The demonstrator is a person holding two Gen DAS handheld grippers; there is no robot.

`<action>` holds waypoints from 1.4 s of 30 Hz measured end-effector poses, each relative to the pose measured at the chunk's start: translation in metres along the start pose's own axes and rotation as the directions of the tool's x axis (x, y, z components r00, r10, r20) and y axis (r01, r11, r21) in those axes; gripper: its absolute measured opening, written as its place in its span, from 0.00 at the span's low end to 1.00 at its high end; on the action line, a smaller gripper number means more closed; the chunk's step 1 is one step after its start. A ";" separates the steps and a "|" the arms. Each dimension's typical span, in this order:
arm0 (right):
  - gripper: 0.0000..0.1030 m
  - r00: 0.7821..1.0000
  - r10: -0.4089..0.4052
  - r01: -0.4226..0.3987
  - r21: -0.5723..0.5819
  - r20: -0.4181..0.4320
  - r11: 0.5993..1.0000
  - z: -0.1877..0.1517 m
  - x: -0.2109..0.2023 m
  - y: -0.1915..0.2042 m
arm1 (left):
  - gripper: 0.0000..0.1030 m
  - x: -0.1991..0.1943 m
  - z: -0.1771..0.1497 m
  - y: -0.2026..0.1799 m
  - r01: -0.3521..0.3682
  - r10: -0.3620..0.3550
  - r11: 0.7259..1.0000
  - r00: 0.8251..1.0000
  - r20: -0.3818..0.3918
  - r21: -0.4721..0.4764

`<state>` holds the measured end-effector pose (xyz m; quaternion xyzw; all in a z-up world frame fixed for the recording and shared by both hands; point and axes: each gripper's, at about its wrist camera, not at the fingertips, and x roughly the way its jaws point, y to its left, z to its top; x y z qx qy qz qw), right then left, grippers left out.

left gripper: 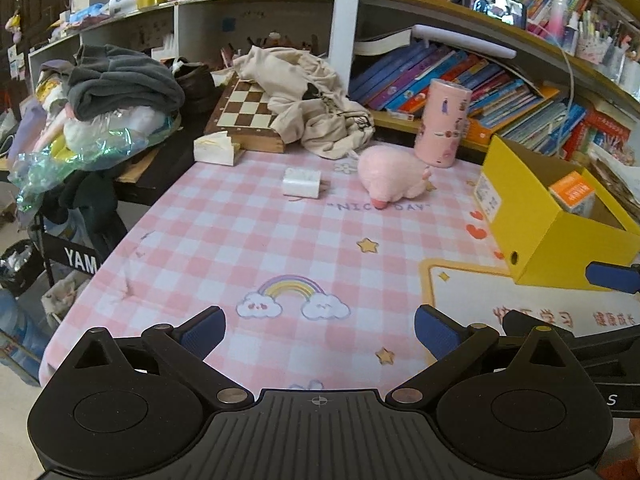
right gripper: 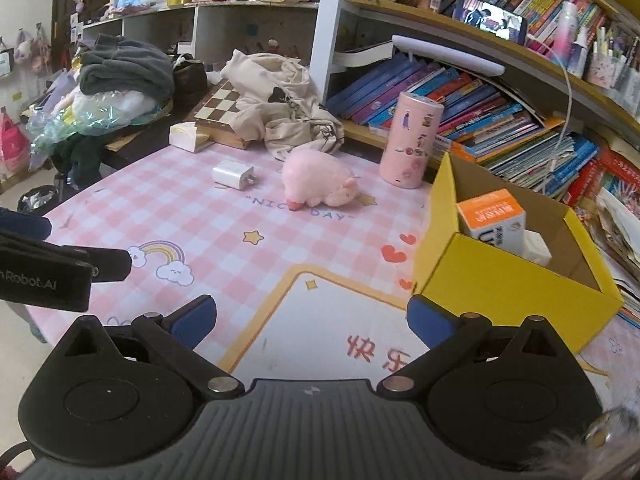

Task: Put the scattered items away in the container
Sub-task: 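Move the right tool toward the pink plush pig and the left tool toward the white charger, then grasp the pink plush pig with the right gripper while the left gripper grasps the white charger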

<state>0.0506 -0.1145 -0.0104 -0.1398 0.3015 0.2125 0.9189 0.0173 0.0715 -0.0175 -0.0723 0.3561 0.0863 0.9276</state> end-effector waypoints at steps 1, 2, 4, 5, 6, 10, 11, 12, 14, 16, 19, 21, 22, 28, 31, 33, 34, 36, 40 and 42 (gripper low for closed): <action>1.00 1.000 0.002 -0.002 -0.001 -0.003 1.000 0.003 0.005 -0.001 | 0.99 0.004 0.003 0.002 -0.005 0.005 1.000 1.000 0.001 -0.002; 1.00 1.000 0.005 -0.005 -0.001 -0.004 1.000 0.005 0.010 -0.001 | 0.99 0.008 0.006 0.003 -0.012 0.012 1.000 1.000 0.004 -0.006; 1.00 1.000 0.011 -0.011 -0.003 -0.007 1.000 0.011 0.020 -0.002 | 0.99 0.017 0.013 0.007 -0.026 0.026 1.000 1.000 0.005 -0.014; 1.00 1.000 0.014 -0.014 -0.003 -0.009 1.000 0.014 0.025 -0.002 | 0.99 0.022 0.016 0.008 -0.029 0.029 1.000 1.000 0.001 -0.012; 1.00 1.000 0.019 -0.019 -0.005 -0.013 1.000 0.017 0.032 -0.003 | 0.99 0.027 0.020 0.009 -0.031 0.031 0.999 1.000 -0.004 -0.011; 1.00 0.999 0.030 -0.030 -0.007 -0.020 1.000 0.030 0.057 -0.004 | 0.99 0.047 0.034 0.014 -0.039 0.039 0.999 0.999 -0.017 -0.001; 1.00 0.999 0.032 -0.032 -0.007 -0.022 0.999 0.033 0.064 -0.004 | 0.99 0.052 0.038 0.015 -0.041 0.041 0.999 0.999 -0.019 0.003; 1.00 0.999 0.032 -0.032 -0.009 -0.023 0.999 0.036 0.070 -0.004 | 0.99 0.058 0.042 0.017 -0.040 0.040 0.999 0.999 -0.020 0.006; 1.00 0.999 0.030 -0.031 -0.011 -0.023 0.999 0.042 0.082 -0.005 | 0.99 0.069 0.050 0.019 -0.028 0.029 0.999 0.999 -0.018 0.014; 1.00 0.999 0.027 -0.028 -0.009 -0.020 1.000 0.050 0.096 -0.006 | 0.99 0.080 0.059 0.021 -0.010 0.011 1.000 1.000 -0.009 0.026; 1.00 1.000 0.020 -0.020 0.012 -0.012 1.000 0.063 0.117 -0.007 | 0.99 0.096 0.072 0.023 -0.006 0.006 0.999 1.000 0.019 0.049; 1.00 1.000 0.013 -0.013 0.027 -0.001 1.000 0.073 0.131 -0.009 | 0.99 0.108 0.081 0.024 -0.014 0.012 0.999 0.999 0.033 0.053; 1.00 1.000 0.010 -0.010 0.034 0.004 0.999 0.077 0.138 -0.009 | 0.99 0.115 0.086 0.025 -0.014 0.012 0.999 0.999 0.036 0.049; 1.00 1.000 -0.004 0.004 0.073 -0.002 0.997 0.100 0.179 -0.015 | 0.97 0.157 0.109 0.037 0.026 -0.025 1.000 0.999 0.020 -0.008; 1.00 1.000 -0.006 0.007 0.088 -0.009 0.996 0.108 0.196 -0.019 | 0.97 0.174 0.118 0.039 0.021 -0.021 1.000 1.000 0.014 -0.018; 1.00 1.000 -0.001 0.002 0.099 -0.012 0.995 0.112 0.207 -0.024 | 0.95 0.185 0.123 0.039 0.021 -0.021 0.999 1.000 0.010 -0.024; 1.00 1.000 0.001 0.001 0.104 -0.016 0.995 0.113 0.213 -0.026 | 0.94 0.189 0.125 0.040 0.015 -0.015 1.000 1.000 0.010 -0.027; 1.00 1.000 0.011 -0.008 0.131 -0.022 0.991 0.117 0.223 -0.032 | 0.88 0.198 0.131 0.042 -0.007 0.008 0.999 1.000 0.008 -0.033; 1.00 0.999 0.035 -0.029 0.185 -0.026 0.982 0.122 0.243 -0.041 | 0.83 0.213 0.140 0.049 -0.007 0.007 0.998 1.000 -0.008 -0.068; 1.00 0.999 0.038 -0.032 0.188 -0.032 0.982 0.123 0.252 -0.043 | 0.83 0.218 0.142 0.047 0.000 0.000 0.998 1.000 -0.014 -0.055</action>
